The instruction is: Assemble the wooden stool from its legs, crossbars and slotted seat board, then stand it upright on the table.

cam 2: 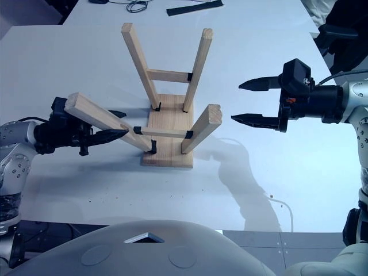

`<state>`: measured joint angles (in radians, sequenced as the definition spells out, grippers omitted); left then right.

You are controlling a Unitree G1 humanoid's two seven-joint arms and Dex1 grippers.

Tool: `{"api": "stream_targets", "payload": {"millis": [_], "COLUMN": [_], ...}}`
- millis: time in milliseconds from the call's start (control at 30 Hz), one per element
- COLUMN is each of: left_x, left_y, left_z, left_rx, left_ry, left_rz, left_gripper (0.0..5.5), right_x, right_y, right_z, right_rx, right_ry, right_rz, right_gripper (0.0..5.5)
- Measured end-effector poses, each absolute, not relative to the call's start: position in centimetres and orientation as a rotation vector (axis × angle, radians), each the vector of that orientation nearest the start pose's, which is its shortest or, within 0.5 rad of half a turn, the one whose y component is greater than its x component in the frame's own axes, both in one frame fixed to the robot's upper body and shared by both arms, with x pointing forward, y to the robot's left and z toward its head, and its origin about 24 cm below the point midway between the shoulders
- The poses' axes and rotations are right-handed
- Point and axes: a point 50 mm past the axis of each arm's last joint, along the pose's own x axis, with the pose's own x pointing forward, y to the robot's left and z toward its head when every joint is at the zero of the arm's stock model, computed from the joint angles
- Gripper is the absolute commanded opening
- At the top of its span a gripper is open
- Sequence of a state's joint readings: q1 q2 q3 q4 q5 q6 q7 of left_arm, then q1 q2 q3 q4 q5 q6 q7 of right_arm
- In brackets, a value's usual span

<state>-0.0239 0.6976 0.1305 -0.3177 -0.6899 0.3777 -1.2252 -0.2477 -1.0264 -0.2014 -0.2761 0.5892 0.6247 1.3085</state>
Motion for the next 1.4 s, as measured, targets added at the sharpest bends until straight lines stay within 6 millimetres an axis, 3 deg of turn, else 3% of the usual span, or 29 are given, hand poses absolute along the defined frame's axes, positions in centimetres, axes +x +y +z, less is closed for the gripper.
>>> {"api": "stream_targets", "payload": {"millis": [867,1400], "left_x": [23.5,24.6], "left_y": [20.1,19.5], "left_z": [14.7,14.5], "left_rx": [0.171,0.199], "left_ry": [0.069,0.073], "left_rz": [-1.472,-1.510], "left_gripper": [2.04,2.04], "right_x": [21.8,21.3], "right_y": [-23.8,-21.9], "right_z": [18.8,17.7], "right_rx": [-0.390,-0.413], "right_ry": [0.363,0.391], "right_rz": [1.308,1.438], "right_gripper": [4.17,4.17]}}
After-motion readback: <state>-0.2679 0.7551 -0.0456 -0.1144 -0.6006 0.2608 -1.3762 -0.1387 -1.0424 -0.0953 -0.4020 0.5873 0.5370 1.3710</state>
